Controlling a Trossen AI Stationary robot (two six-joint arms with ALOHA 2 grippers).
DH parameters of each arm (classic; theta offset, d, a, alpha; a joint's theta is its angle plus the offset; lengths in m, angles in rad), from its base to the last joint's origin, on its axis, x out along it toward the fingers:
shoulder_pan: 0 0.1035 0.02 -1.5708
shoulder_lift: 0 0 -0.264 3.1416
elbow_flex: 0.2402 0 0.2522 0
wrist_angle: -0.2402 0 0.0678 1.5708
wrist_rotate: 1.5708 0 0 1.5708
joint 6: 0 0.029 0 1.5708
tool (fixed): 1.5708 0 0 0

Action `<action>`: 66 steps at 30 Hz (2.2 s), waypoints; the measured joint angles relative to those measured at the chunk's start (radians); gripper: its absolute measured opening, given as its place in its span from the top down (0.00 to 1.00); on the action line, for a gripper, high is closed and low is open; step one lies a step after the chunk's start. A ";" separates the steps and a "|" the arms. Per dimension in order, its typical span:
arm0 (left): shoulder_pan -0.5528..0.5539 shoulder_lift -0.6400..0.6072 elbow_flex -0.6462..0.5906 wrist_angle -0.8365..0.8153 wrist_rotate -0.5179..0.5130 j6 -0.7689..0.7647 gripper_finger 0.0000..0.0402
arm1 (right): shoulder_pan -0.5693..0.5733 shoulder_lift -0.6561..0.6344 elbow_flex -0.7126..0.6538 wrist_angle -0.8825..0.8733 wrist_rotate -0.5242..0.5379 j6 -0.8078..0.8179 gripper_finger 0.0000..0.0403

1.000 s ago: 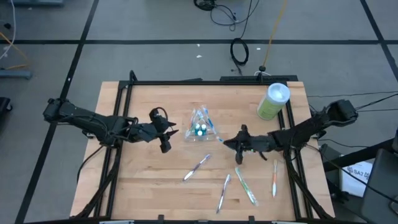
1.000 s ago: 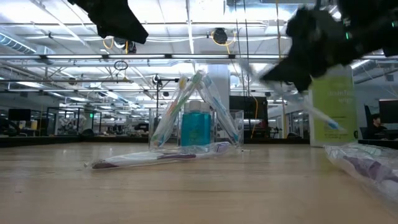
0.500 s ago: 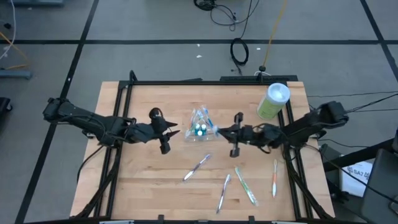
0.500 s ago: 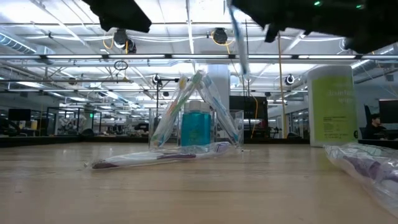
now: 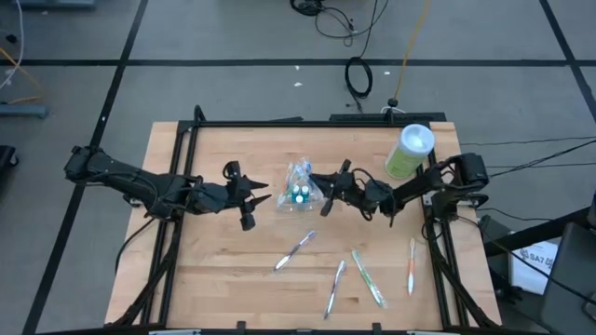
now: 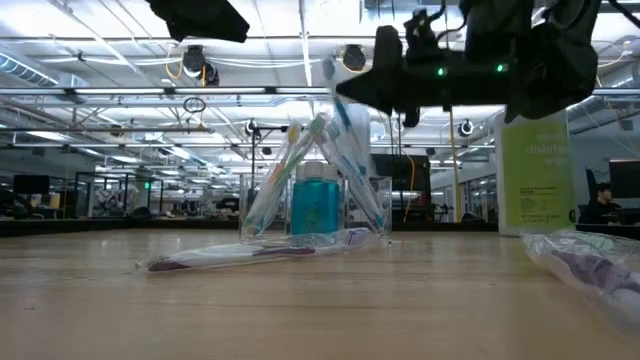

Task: Pick & Place toothbrushing station
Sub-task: Put the blue toothbrush into the transparent organizer, then put the top purple toothbrush into the transparent organizer

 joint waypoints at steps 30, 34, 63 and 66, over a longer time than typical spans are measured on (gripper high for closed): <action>0.000 0.000 0.000 -0.020 0.009 -0.028 0.65 | 0.081 0.111 -0.002 -0.075 0.248 -0.075 1.00; 0.000 0.000 0.000 -0.020 0.010 -0.034 0.65 | 0.116 0.110 -0.002 -0.147 0.314 -0.068 1.00; 0.000 0.000 0.000 -0.021 0.012 -0.071 0.65 | 0.187 0.034 -0.002 -0.180 0.375 -0.198 0.58; -0.001 0.000 0.000 -0.020 0.026 -0.100 0.65 | 0.210 -0.003 -0.003 -0.190 0.426 -0.242 0.56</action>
